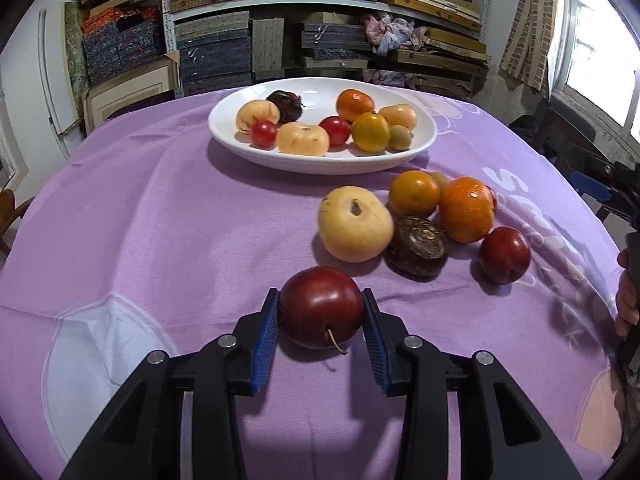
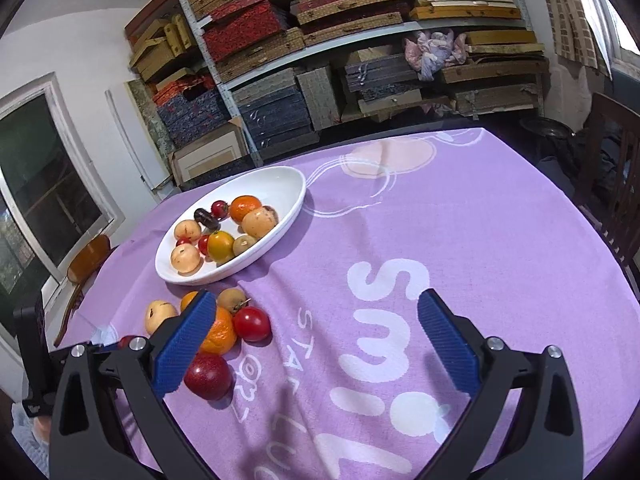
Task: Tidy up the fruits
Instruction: 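Grasp a dark red apple with the left tool while the right tool grasps a red apple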
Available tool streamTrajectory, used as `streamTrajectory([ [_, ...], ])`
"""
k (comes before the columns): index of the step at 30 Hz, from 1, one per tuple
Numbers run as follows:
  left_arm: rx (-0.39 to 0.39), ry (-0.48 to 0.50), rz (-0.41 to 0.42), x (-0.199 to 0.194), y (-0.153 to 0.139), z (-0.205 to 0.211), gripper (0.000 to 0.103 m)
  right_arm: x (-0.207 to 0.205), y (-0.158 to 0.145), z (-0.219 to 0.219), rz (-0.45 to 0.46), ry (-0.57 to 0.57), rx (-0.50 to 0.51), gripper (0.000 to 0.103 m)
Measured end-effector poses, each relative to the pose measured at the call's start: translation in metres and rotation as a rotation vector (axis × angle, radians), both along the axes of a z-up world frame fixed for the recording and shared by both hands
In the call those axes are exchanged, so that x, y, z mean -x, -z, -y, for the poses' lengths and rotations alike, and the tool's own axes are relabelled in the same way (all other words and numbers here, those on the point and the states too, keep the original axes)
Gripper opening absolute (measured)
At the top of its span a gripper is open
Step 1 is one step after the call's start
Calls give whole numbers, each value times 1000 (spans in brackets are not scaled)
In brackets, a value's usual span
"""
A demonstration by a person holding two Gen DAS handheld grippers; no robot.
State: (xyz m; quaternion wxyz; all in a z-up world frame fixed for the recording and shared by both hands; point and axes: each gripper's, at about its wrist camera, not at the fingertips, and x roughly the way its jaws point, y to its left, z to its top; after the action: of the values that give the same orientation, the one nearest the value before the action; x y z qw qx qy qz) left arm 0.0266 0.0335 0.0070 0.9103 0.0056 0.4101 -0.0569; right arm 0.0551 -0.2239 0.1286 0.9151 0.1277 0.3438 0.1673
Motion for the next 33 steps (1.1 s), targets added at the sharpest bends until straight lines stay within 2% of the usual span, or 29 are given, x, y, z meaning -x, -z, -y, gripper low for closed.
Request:
streamTrajectory([
  [7, 37, -132, 48, 6, -13, -43, 40, 24, -6, -56, 64, -274, 127, 97],
  [9, 43, -171, 40, 8, -12, -56, 41, 33, -4, -74, 74, -343, 182, 83],
  [10, 53, -184, 29, 7, -10, -60, 41, 36, -1, -82, 66, -370, 204, 66],
  [12, 73, -192, 12, 7, -8, -65, 41, 35, 9, -94, 17, -407, 236, 57],
  [23, 38, -113, 11, 11, -6, -43, 41, 32, 22, -111, -4, -408, 277, 57],
  [28, 47, -103, -1, 10, -4, -42, 41, 30, 27, -119, -17, -407, 311, 51],
  [31, 49, -104, -1, 10, -4, -42, 41, 26, 30, -116, -40, -390, 298, 41],
  [33, 49, -104, -1, 10, -4, -42, 41, 23, 31, -113, -62, -388, 271, 41],
])
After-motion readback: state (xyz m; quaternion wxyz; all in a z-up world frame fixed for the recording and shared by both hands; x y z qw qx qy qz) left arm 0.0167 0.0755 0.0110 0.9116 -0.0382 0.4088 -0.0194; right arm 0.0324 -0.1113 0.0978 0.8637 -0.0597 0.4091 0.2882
